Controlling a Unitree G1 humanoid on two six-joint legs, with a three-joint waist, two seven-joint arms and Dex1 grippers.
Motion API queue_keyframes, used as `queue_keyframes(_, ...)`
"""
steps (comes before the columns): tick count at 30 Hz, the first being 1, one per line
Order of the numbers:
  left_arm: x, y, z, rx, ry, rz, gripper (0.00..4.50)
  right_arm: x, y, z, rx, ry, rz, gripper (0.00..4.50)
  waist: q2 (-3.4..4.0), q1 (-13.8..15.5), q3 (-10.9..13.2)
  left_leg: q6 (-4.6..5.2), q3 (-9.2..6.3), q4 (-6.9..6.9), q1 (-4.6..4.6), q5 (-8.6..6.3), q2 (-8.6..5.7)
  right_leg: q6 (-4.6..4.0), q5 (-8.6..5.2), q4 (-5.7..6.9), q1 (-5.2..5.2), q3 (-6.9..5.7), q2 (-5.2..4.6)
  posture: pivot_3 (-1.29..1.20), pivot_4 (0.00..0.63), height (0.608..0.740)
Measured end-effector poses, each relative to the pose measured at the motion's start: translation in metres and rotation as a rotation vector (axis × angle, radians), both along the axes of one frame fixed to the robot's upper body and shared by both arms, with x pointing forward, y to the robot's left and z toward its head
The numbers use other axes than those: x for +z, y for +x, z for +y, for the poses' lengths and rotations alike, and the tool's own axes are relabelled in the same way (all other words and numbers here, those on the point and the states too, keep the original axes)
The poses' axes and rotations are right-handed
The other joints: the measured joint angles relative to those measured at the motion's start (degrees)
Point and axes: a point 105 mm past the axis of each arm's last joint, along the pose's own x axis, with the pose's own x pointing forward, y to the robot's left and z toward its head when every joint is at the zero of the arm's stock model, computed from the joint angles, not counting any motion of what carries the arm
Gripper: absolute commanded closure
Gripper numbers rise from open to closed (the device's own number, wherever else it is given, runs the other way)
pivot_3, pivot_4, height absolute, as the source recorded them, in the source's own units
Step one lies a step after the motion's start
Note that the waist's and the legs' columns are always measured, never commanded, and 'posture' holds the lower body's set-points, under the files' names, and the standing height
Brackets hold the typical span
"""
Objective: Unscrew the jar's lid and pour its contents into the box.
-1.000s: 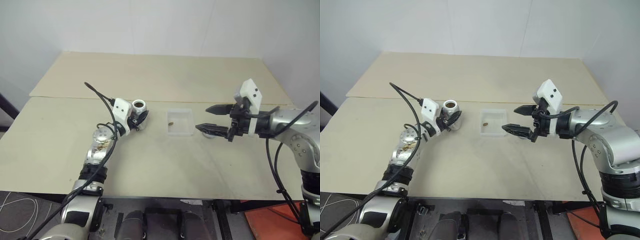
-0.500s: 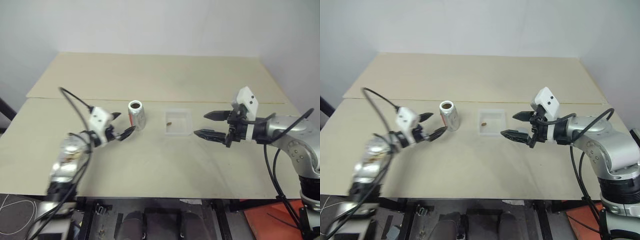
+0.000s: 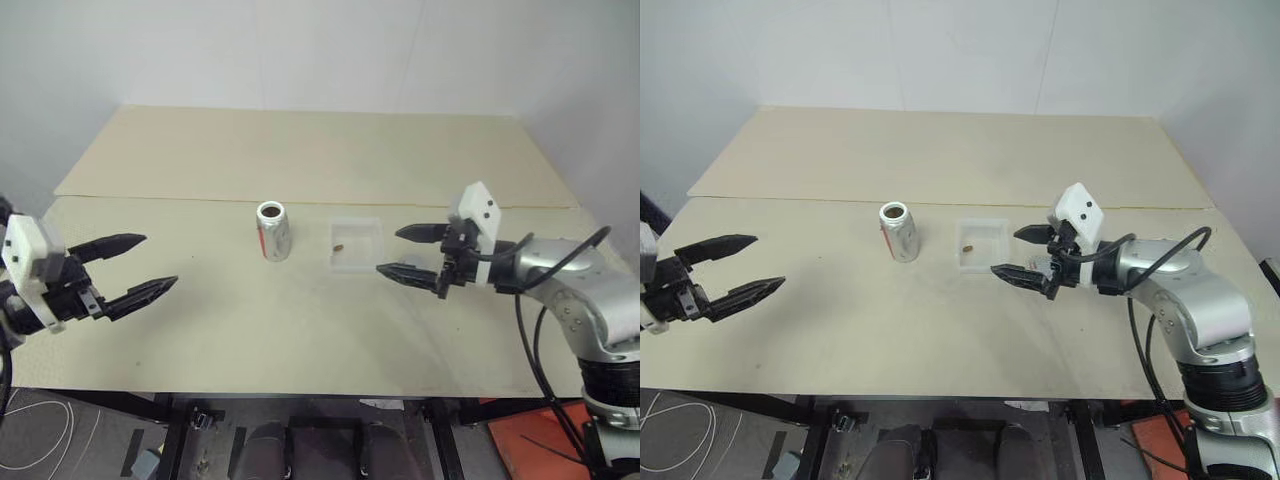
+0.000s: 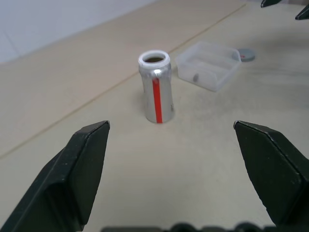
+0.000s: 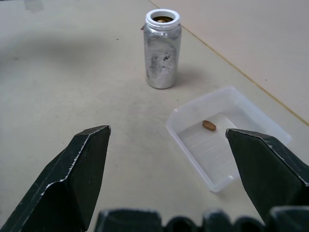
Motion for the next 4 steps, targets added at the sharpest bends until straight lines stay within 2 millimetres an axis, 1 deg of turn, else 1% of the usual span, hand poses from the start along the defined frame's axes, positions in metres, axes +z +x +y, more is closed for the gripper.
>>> queue_keyframes(2,0.0033,-0.0017,-0.0078,-0.012,0.003,-0.011,0.02,0.0028,0.0015,0.0026,-0.003,0.011,-0.013,0.00,0.00,0.11,0.00,-0.02,-0.01,-0.03,0.00,0.01,-0.01,0.00,0.00,0.00,0.00,0.00,0.00,0.00,0.150,0.740)
queue_keyframes(4,0.0069,-0.0002,-0.0105,-0.001,0.000,-0.027,0.02,0.0060,0.0022,0.0052,-0.003,0.019,-0.028,0.00,0.00,0.15,0.00,-0.06,-0.01,-0.09,0.05,0.03,0.00,-0.02,0.00,0.01,0.01,0.00,0.02,0.00,0.150,0.740)
